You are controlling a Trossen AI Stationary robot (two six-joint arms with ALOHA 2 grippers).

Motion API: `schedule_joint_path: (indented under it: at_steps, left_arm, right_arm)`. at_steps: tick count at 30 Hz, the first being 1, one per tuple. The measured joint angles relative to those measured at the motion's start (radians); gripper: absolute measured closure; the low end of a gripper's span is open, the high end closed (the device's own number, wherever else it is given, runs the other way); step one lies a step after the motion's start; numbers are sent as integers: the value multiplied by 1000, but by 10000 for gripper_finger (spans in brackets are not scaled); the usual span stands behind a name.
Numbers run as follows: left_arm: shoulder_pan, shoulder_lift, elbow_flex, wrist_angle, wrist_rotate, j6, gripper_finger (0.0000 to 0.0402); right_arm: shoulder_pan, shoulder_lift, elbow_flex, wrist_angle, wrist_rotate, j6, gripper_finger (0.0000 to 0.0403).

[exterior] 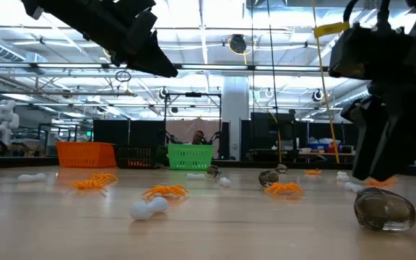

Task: Sort Halloween decoration
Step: Put the white bone toy into the green bin

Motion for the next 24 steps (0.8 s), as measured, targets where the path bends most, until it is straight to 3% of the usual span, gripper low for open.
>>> schedule_joint_path:
  at_steps: [4,14,24]
  left_arm:
    - [0,0,0,0,0,0,247]
    - [0,0,0,0,0,0,247]
    - [0,0,1,-2,0,3,247]
  right_arm:
    - [-5,0,16,-23,-14,8,254]
    - [-31,16,27,-32,-5,-16,156]
    - [-31,79,28,3,14,7,153]
